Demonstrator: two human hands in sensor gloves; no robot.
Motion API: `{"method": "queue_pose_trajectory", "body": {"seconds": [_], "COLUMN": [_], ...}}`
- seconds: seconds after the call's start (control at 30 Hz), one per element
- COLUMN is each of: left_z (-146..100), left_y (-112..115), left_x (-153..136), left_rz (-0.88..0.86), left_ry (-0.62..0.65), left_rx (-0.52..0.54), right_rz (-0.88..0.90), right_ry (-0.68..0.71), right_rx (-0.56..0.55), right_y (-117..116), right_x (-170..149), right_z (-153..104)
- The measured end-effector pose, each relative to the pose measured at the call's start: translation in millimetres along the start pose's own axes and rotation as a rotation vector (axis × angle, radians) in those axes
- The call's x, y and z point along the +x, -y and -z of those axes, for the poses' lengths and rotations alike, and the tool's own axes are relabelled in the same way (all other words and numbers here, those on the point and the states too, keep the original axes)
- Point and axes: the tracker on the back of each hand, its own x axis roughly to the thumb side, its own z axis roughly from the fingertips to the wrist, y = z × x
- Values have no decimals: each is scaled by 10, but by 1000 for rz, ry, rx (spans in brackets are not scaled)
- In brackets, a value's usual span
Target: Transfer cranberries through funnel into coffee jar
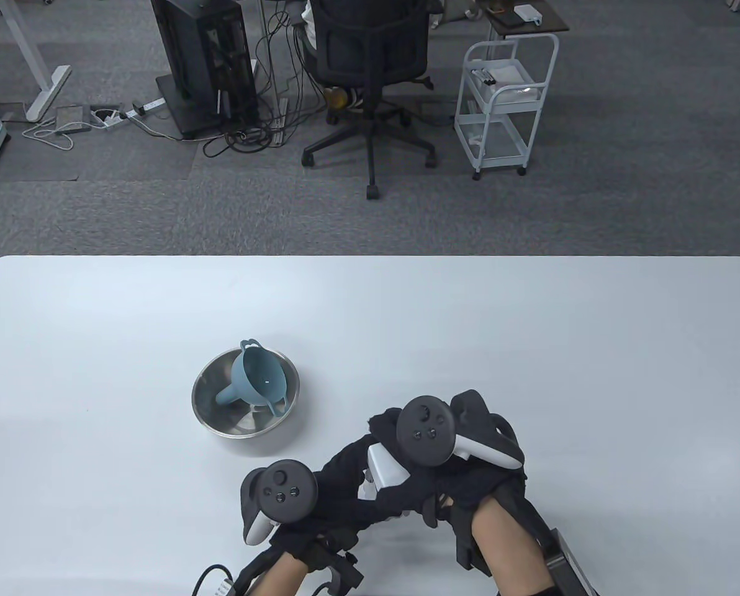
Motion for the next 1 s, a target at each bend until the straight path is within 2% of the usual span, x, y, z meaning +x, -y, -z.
{"method": "queue_pose_trajectory", "body": {"seconds": [0.17, 0.37, 0.47, 0.57, 0.67, 0.77, 0.83, 0.9, 0.97, 1.0], "left_z": [7, 1, 0, -9, -2, 2, 0, -1, 4, 6], "left_y": [0, 2, 1, 7, 25, 25, 16, 3, -3, -3], "left_x": [-17, 2, 32, 53, 49, 47, 39, 26, 11, 9], "left_rz": [5, 31, 57, 72, 70, 75, 52, 45, 24, 13], "left_ry": [-6, -2, 9, 33, 39, 34, 34, 32, 40, 44], "left_rx": [-4, 16, 29, 23, -2, 4, 4, 6, 0, -4], "right_rz": [-92, -199, -248, -277, -264, -216, -155, -24, 15, -1], "right_ry": [-31, -158, -229, -293, -320, -292, -189, -50, 31, 23], "right_rx": [-56, -143, -224, -247, -221, -222, -224, -145, -36, -32], "right_y": [4, 13, 1, -25, -52, -29, 10, 15, -19, -33], "right_x": [91, 148, 150, 142, 101, 48, 15, -3, -5, -1], "right_z": [50, 104, 115, 125, 127, 67, 13, -29, -44, -52]}}
